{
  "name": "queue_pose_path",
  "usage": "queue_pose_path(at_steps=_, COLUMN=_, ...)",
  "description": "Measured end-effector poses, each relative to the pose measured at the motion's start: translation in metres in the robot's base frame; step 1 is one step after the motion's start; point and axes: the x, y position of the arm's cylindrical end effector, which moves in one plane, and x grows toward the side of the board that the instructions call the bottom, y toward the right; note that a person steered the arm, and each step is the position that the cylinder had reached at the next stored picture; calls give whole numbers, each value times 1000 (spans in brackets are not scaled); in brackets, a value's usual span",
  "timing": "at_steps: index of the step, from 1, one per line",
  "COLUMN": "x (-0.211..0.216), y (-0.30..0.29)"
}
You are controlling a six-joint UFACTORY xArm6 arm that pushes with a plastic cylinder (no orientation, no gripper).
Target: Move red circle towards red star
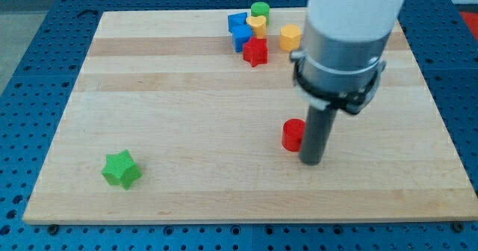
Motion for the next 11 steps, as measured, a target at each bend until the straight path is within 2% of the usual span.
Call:
queue_pose_path(at_steps=1, x=-20, y=-11)
queue_pose_path(at_steps=2, x=-53, y=48)
queue_pose_path(at_steps=3, x=-81, y=58)
queue_pose_path(at_steps=4, x=-40, y=56)
queue_pose_path(at_steps=5, x=-25, y=32)
queue_pose_path(at_steps=6, x=-68, y=32)
queue_pose_path(at_steps=7, x=-73, y=-25)
queue_pose_path(at_steps=8, x=-80, y=-47)
queue_pose_path(at_steps=10, x=-163, y=-69)
queue_pose_path(at_steps=11, x=-149, y=-84)
